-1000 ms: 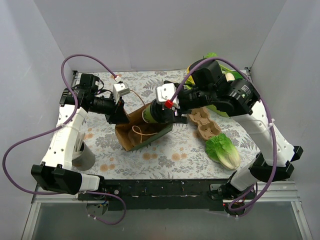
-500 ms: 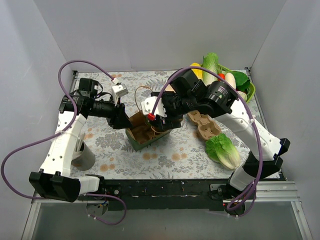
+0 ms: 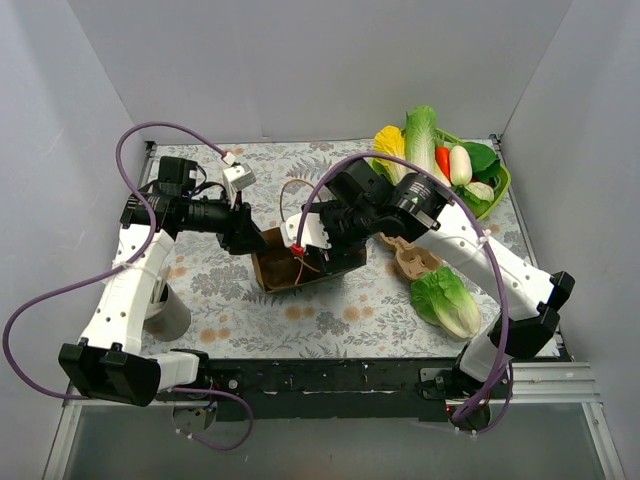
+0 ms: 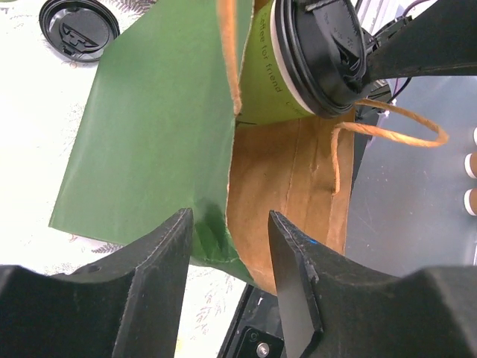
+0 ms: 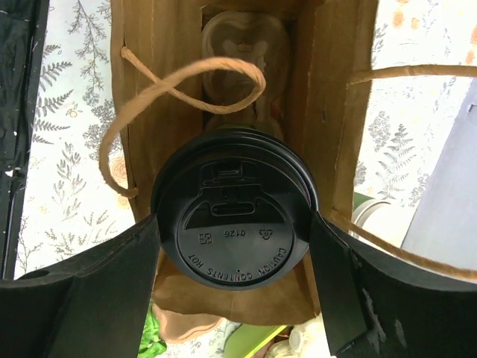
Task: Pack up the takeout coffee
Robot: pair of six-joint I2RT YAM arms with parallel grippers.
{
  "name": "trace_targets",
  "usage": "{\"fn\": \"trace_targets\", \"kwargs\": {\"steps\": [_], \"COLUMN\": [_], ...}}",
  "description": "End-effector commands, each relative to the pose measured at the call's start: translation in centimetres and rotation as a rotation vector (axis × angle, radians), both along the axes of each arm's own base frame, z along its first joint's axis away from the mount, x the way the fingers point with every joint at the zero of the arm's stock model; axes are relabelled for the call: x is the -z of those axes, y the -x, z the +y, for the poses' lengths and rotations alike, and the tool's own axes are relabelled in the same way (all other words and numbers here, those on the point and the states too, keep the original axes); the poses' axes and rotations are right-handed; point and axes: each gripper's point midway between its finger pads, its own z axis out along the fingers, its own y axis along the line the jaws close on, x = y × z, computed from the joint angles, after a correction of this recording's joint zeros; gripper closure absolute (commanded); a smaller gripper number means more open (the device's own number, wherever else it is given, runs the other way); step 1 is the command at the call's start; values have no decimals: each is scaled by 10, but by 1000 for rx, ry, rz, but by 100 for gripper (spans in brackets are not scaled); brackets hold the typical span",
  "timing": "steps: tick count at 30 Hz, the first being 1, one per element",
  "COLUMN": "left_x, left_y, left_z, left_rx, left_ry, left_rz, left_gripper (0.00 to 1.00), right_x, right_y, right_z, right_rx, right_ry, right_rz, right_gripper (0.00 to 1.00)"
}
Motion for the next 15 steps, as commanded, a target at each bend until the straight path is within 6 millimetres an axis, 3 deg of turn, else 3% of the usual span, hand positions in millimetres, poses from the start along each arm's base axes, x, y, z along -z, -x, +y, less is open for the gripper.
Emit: {"fn": "trace_targets", "kwargs": {"steps": [1, 3, 11, 15], "left_x": [-10, -10, -17, -26], "left_y": [3, -1, -7, -7], "left_z": [-5, -6, -13, -18], "left_rx": [25, 27, 20, 15], "left_ry": [36, 41, 89, 140], "left_rz": [-44, -39, 1, 30], "left_gripper": [55, 54, 53, 45], "right_x": [-5, 8, 23, 32], "right_y": [3, 2, -2, 4], "right_z": [5, 4, 8, 5], "right_rx": [-32, -32, -14, -24], "right_ry": [-55, -33, -44, -44], "right_rz": [-26, -15, -27, -19], "right_gripper": [66, 68, 76, 79]}}
